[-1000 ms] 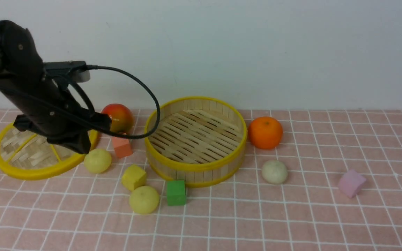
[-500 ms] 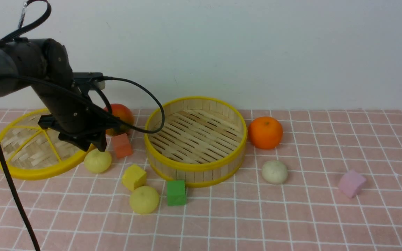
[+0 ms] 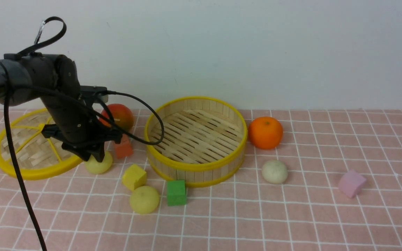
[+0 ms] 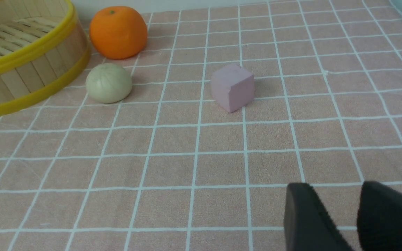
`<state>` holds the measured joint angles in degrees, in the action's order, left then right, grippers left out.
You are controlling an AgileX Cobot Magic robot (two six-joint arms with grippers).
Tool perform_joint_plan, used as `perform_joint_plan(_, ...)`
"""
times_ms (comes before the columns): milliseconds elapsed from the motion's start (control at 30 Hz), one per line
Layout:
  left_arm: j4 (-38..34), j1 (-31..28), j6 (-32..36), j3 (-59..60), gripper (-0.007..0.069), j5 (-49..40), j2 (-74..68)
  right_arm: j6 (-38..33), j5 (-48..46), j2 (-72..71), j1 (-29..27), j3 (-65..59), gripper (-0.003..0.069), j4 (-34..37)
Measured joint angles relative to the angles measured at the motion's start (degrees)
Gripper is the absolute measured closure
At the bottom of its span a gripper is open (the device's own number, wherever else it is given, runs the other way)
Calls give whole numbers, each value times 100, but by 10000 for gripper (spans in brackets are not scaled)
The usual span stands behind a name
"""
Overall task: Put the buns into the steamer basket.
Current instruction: Use the left arm to grab a steamed stuffed bun, then use the left arm to put the steamed stuffed bun into the steamer
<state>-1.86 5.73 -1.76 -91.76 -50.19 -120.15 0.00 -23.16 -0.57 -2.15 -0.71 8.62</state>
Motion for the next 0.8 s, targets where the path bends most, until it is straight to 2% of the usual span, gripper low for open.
perform_joint_plan(167,39,0,0,-18,421,88,-27,0,0,0,0,0,419,0)
perform_joint_plan(267,46,0,0,-22,500,95,-89,0,0,0,0,0,419,0)
perform_joint_plan(333,48,0,0,-24,593,93,-89,0,0,0,0,0,419,0)
perform_joint_plan(400,55,0,0,-24,630,64,-77,0,0,0,0,0,419,0)
perform_joint_plan(667,-96,89,-42,-18,637,-121,722,0,0,0,0,0,419,0)
perform_joint_plan(800,-583,511,434,-29,637,194,1376,0,0,0,0,0,419,0)
